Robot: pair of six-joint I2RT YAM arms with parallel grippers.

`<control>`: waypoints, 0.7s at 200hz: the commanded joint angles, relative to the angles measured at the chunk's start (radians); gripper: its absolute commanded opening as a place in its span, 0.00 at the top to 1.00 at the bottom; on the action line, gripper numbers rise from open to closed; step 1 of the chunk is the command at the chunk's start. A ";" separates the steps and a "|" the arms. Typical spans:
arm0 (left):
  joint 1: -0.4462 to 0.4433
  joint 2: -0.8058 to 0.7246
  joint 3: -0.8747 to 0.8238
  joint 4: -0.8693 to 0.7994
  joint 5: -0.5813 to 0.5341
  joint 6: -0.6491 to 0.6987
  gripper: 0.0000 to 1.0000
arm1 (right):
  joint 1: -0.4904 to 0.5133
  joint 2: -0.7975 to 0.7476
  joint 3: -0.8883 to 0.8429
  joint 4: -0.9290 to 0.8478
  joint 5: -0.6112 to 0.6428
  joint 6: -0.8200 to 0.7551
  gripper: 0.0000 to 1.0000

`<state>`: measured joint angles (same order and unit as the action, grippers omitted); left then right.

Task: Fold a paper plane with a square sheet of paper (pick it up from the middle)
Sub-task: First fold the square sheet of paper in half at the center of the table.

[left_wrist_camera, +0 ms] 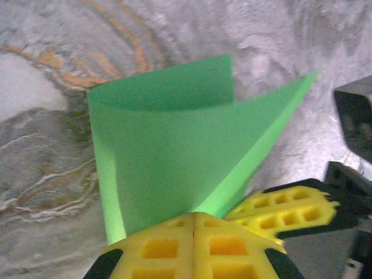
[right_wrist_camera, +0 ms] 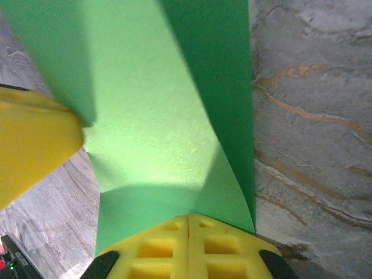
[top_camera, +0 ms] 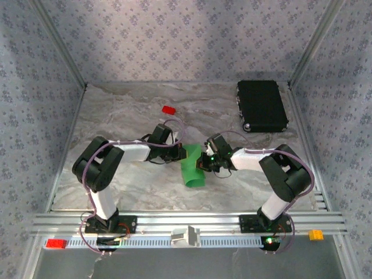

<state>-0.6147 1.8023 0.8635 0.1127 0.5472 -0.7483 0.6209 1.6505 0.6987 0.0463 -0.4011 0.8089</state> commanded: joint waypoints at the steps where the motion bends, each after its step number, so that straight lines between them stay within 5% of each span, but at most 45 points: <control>1: 0.007 0.047 -0.018 0.003 0.010 0.018 1.00 | 0.006 0.039 -0.045 -0.121 0.094 0.014 0.97; 140: 0.053 0.115 0.093 -0.071 0.081 0.084 1.00 | 0.009 0.036 -0.048 -0.125 0.100 0.015 0.97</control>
<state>-0.5808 1.8545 0.9478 0.0742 0.5892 -0.6987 0.6243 1.6493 0.6964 0.0521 -0.3935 0.8192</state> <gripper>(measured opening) 0.045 0.052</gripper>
